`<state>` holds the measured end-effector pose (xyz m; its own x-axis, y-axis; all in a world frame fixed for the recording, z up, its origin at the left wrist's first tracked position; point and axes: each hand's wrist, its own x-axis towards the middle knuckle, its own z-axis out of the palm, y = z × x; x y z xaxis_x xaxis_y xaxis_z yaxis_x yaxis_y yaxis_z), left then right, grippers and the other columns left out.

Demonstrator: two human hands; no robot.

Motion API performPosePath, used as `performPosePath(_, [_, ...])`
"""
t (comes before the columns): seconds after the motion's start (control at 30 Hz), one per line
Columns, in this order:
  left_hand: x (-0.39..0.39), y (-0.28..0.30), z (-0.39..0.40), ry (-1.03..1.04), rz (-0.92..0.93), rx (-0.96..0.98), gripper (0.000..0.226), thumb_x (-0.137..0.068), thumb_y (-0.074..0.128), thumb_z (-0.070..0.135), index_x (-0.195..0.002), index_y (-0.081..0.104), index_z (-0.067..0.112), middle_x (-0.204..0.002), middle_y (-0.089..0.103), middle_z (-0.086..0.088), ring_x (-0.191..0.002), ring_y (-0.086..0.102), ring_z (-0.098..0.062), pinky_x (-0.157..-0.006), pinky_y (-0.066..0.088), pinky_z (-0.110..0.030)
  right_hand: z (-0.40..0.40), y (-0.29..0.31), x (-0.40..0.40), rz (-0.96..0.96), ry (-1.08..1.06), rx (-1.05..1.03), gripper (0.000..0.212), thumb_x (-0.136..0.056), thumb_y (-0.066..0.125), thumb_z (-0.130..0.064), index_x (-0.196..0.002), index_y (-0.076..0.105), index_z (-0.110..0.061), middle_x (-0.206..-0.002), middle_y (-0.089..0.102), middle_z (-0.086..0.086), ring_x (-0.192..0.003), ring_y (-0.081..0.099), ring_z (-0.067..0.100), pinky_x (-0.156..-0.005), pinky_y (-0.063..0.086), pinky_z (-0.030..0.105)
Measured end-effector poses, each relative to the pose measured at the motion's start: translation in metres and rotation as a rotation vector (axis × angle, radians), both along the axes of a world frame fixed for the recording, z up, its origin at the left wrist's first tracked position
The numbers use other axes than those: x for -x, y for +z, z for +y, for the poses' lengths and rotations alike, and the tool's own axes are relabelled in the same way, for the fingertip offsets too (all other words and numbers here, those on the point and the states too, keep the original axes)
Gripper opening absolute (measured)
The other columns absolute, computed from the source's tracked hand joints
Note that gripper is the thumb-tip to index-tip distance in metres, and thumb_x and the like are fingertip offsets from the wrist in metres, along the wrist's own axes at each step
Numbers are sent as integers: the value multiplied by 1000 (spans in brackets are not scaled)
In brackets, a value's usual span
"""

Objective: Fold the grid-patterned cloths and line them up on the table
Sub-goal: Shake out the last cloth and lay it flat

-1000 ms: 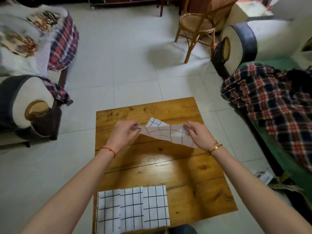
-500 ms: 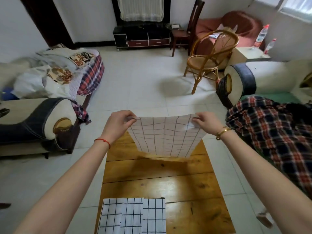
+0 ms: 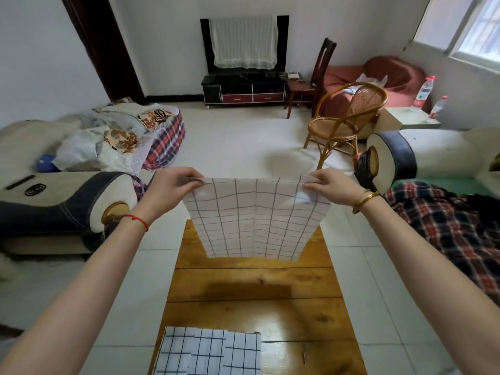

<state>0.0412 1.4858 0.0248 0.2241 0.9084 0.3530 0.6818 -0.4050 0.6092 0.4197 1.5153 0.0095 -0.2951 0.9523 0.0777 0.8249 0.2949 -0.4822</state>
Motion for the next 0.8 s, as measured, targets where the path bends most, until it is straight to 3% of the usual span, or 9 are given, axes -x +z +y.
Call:
performPosePath(0.07, [4, 4, -4, -20, -22, 31, 13, -83, 71, 9, -96, 74, 12, -90, 72, 7, -88, 64, 8, -83, 49, -9, -2, 5, -4, 13, 32, 31, 41, -92, 57, -34, -79, 58, 5, -66, 48, 11, -61, 44, 22, -60, 34, 35])
performPosePath(0.17, [6, 6, -9, -25, -30, 67, 14, -82, 73, 10, -96, 75, 11, -86, 72, 11, -87, 65, 4, -77, 47, -5, -4, 8, -8, 41, 53, 68, 41, -91, 57, -36, -88, 63, 4, -73, 56, 19, -66, 50, 32, -64, 41, 42])
performPosePath(0.33, [5, -4, -12, -5, -42, 114, 14, -80, 76, 13, -94, 75, 13, -87, 72, 8, -86, 66, 2, -79, 50, -9, -6, 1, -14, 87, 46, 116, 47, -90, 58, -38, -100, 64, 7, -100, 62, 31, -93, 57, 46, -85, 45, 54])
performPosePath(0.47, [4, -18, -12, 23, -60, 198, 13, -81, 74, 19, -94, 75, 17, -90, 73, 9, -90, 66, -1, -75, 49, -8, -10, -10, -16, 127, 73, 212, 43, -89, 57, -43, -94, 67, -1, -90, 64, 27, -85, 59, 43, -83, 47, 54])
performPosePath(0.57, [1, -27, -8, 33, -65, 244, 13, -83, 72, 19, -96, 74, 17, -93, 72, 8, -91, 64, 2, -75, 47, -10, -7, -21, -16, 136, 70, 256, 36, -91, 56, -38, -93, 68, -3, -76, 61, 14, -68, 53, 25, -67, 44, 40])
performPosePath(0.63, [0, -35, -3, 41, -68, 271, 12, -85, 70, 19, -97, 73, 19, -93, 71, 9, -89, 62, 6, -76, 45, -9, -1, -30, -15, 127, 61, 282, 33, -92, 55, -36, -92, 67, -5, -76, 62, 6, -69, 55, 21, -67, 43, 32])
performPosePath(0.73, [-1, -54, 12, 65, -57, 269, 12, -87, 68, 17, -98, 72, 17, -93, 70, 9, -86, 59, 13, -75, 43, -4, 16, -48, -14, 127, 30, 293, 38, -92, 54, -42, -88, 66, -7, -84, 66, 15, -77, 59, 31, -78, 48, 46])
performPosePath(0.8, [0, -73, 28, 95, -54, 246, 11, -87, 69, 15, -96, 74, 13, -92, 71, 5, -84, 61, 11, -75, 41, 0, 30, -64, -13, 114, 4, 298, 38, -89, 53, -48, -75, 62, -15, -74, 63, 10, -71, 57, 28, -73, 47, 45])
